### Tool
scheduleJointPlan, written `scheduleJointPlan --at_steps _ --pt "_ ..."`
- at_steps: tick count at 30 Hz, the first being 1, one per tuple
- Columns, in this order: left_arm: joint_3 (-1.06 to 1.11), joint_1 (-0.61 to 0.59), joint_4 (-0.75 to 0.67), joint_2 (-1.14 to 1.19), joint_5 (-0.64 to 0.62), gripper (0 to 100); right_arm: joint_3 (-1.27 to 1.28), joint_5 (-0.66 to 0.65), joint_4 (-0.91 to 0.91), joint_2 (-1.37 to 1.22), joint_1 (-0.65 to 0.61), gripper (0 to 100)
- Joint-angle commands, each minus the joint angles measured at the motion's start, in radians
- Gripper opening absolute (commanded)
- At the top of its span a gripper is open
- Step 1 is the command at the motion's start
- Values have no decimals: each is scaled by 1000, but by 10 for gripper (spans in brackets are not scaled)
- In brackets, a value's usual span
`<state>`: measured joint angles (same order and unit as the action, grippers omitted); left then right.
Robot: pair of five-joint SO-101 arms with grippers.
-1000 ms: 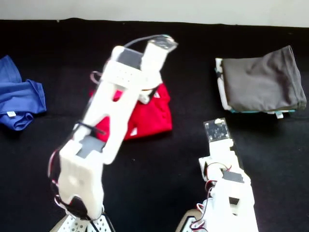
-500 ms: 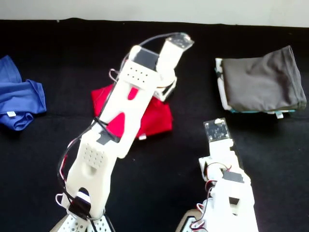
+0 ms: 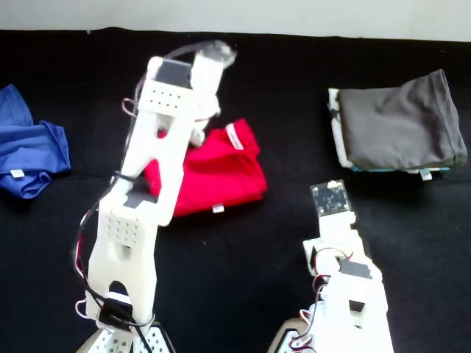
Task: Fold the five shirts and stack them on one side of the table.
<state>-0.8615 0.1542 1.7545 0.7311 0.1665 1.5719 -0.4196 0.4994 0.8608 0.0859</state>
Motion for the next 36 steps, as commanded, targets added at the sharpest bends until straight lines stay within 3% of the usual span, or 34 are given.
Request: scheduleJointPlan --at_steps 1,7,16,22,25,31,36 --pt "128 8 -83 -12 -2 9 8 -9 -22 4 5 7" --pt "242 35 -259 13 -3 9 8 -9 -24 4 5 7" --pt "-51 64 -499 36 -9 9 8 -9 -24 4 5 7" --pt "-73 99 -687 28 -9 9 8 -9 -24 4 5 7" --pt "-74 88 -675 22 -9 9 8 -9 -24 4 5 7" --pt "-71 33 -410 -12 -5 9 8 -9 -24 4 5 7" --pt "-73 30 -396 65 -5 9 8 -9 -24 4 5 7"
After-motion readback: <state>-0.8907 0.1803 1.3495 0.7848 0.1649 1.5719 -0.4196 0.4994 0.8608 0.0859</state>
